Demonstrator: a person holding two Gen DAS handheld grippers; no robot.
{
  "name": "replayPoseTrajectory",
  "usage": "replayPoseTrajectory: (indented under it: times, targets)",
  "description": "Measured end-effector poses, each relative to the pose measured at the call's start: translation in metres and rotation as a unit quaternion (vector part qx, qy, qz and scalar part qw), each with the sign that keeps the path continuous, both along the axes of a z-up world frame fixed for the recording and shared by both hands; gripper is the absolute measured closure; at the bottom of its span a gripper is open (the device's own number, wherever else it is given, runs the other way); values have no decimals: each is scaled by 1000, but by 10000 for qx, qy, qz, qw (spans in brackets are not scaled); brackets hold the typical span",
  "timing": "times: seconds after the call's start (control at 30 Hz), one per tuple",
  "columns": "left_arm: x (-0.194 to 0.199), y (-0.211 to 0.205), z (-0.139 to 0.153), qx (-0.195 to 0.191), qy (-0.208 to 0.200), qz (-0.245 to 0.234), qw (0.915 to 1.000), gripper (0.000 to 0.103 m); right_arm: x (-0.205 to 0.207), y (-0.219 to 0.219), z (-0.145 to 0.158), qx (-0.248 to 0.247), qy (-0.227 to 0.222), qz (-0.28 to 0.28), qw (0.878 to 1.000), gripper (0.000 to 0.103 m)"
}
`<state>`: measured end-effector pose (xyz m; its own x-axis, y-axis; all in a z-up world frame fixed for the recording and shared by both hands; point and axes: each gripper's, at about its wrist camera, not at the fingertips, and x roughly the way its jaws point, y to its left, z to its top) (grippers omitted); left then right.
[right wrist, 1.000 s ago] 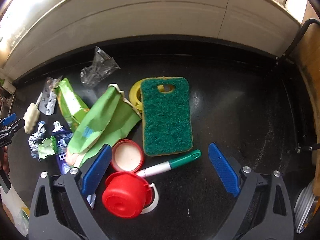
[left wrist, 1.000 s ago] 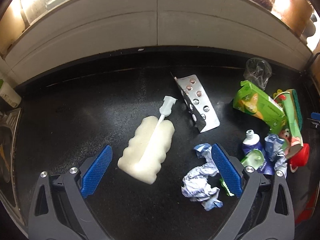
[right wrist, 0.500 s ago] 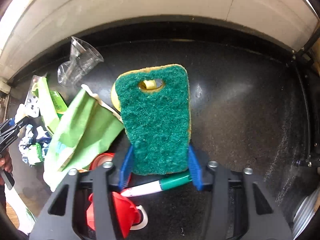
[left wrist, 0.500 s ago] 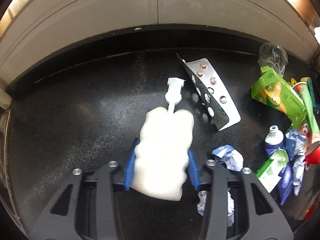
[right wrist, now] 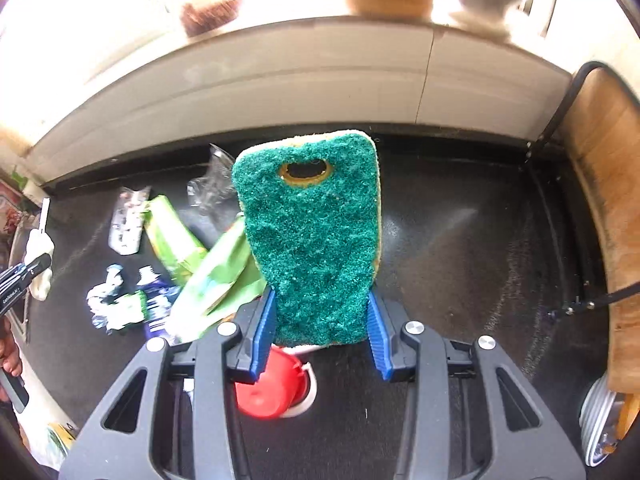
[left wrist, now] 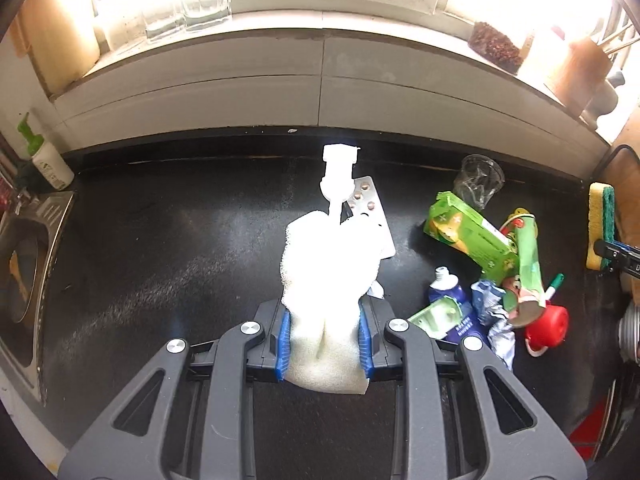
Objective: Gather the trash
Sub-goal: 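Carry both sponges to the yellow-rimmed bin and open both tools over it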
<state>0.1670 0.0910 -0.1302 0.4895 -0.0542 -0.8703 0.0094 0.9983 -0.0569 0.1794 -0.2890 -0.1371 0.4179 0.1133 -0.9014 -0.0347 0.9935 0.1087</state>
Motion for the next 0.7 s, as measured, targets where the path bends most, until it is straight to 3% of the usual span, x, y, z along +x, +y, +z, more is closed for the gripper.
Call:
replayPoseTrajectory:
  times: [0.23,0.53,0.7]
  targets:
    - [-53,-26,32,58,-73,39,9999,77,-36,-5,42,59,-266,96,9996,62]
    - [-104,-24,48,73,-194,138,9997,77,-78,14,59,67,-401,369,9985,62]
    - [-124,-7,51,57,-288,331,9990,77,-91,47,67,68,-444,703,9965,62]
